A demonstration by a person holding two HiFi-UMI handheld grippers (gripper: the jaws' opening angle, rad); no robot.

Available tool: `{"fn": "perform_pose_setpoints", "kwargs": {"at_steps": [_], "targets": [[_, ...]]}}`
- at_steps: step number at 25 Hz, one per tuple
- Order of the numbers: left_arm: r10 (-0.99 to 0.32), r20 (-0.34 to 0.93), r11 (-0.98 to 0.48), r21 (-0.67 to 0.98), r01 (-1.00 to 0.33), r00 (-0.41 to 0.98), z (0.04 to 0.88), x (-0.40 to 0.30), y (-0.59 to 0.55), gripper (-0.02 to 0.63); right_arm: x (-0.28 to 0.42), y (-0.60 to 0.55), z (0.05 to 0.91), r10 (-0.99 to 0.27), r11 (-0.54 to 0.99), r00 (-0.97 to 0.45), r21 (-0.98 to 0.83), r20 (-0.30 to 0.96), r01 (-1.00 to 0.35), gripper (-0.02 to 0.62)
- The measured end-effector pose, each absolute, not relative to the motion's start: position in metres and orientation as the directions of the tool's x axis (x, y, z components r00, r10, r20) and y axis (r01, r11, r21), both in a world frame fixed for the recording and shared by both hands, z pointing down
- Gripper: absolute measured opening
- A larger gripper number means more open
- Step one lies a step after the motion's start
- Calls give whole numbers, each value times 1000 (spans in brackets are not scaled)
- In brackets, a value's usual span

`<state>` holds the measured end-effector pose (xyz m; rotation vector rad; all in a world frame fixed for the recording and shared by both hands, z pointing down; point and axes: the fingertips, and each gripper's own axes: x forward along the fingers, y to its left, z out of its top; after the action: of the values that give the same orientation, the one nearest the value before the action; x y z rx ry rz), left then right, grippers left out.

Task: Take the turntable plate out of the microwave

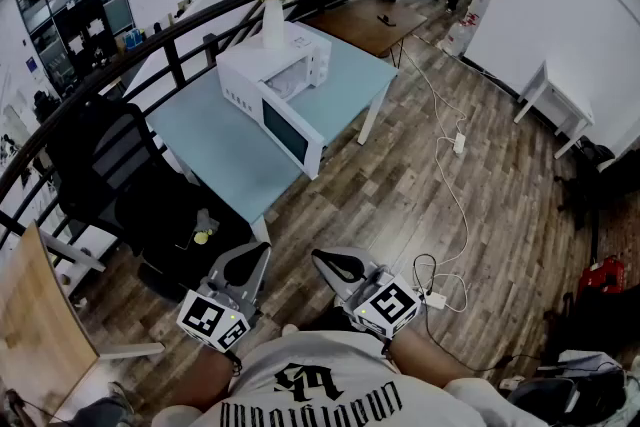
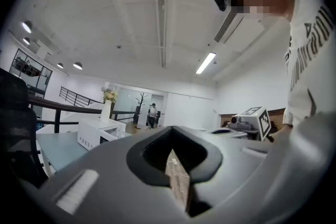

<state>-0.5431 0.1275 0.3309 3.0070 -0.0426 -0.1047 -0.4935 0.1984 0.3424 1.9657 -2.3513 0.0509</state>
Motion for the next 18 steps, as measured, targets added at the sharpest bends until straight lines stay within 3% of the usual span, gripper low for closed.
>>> {"fn": "perform_pose_setpoints", "kwargs": {"at_steps": [18], "targets": [[-20, -36, -985, 170, -14, 999, 346, -456, 126, 49, -411, 197, 353, -976, 194, -200, -81, 83, -978, 2]]}}
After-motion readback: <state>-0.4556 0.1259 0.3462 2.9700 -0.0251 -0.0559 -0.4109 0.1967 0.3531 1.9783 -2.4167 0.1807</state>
